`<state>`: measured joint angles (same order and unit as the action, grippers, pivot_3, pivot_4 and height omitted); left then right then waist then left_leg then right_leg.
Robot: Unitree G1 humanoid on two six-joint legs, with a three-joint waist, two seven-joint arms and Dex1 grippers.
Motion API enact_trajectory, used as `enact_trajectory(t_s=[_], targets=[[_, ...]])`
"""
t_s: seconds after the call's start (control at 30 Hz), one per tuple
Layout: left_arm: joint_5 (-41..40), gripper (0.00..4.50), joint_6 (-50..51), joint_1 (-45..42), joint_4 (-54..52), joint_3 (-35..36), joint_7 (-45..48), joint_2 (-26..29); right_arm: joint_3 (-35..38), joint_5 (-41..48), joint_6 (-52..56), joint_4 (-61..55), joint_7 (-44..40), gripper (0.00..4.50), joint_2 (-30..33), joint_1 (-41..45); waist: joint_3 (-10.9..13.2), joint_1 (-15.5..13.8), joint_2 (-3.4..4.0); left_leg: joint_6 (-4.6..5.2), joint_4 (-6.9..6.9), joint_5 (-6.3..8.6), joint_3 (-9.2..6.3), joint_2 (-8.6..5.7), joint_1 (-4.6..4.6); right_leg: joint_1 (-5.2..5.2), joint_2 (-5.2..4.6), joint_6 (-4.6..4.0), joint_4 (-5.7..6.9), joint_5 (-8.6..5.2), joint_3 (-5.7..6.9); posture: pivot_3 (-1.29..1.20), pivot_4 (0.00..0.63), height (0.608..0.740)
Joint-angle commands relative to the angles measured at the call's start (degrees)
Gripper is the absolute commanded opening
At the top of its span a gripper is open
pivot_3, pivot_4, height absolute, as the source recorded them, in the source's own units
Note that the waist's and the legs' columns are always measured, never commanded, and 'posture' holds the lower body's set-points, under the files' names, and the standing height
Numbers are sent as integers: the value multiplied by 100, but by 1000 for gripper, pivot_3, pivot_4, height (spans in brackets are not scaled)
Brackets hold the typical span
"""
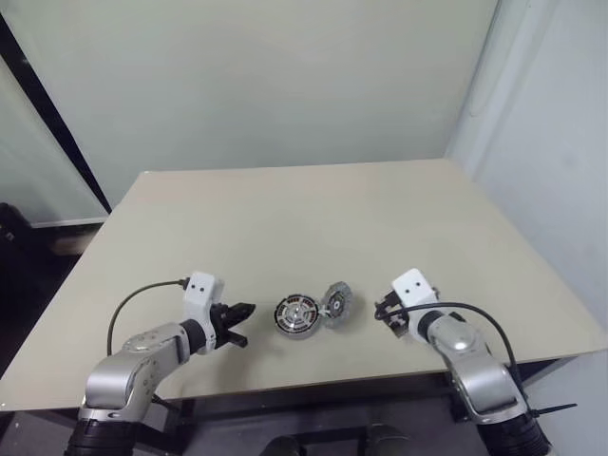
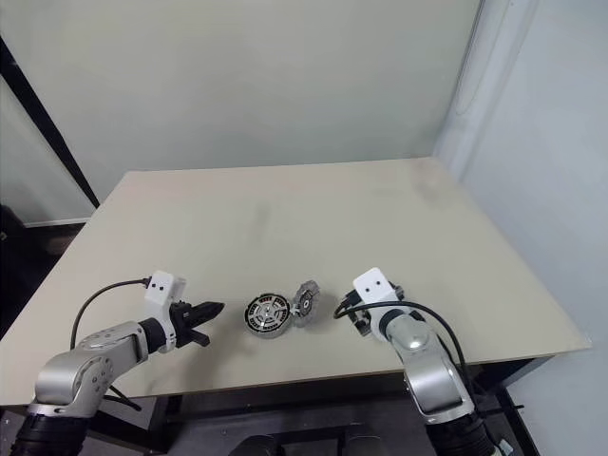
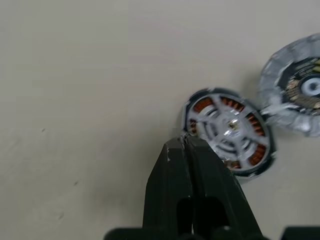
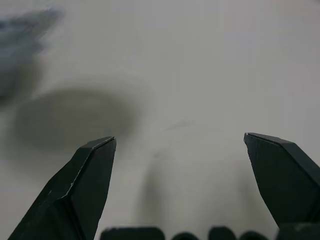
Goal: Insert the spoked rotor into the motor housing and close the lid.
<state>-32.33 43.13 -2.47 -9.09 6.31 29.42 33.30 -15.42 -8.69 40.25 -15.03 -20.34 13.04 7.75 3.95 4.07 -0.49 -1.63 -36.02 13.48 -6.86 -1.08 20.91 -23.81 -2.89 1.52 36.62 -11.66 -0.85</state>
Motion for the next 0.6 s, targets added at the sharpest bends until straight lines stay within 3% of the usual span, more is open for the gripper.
enact_trajectory(t_s=[0.03, 0.33, 0.6], targets=[[20, 28, -62, -10, -137, 263, 40, 49, -242, 314, -82, -1, -92, 4500, -499, 424, 1, 5, 0, 0, 0, 0, 0, 0, 1, -2, 0, 0, 1, 0, -1, 0, 0, 740], [30, 28, 117, 158, -418, 340, -31, 78, -772, 506, -264, 874, -117, 4500, -1362, 1076, 0, -5, -4, 1, -5, -1, -3, -6, 5, 0, -2, 2, 2, 1, -3, 0, 0, 740], [17, 28, 205, 350, -699, 437, -85, 91, -981, 526, -837, 1684, -231, 4500, -1498, 1177, 0, -2, -3, 1, -3, -1, -2, -4, 4, -4, 1, 1, 8, 2, -3, 0, 0, 740]])
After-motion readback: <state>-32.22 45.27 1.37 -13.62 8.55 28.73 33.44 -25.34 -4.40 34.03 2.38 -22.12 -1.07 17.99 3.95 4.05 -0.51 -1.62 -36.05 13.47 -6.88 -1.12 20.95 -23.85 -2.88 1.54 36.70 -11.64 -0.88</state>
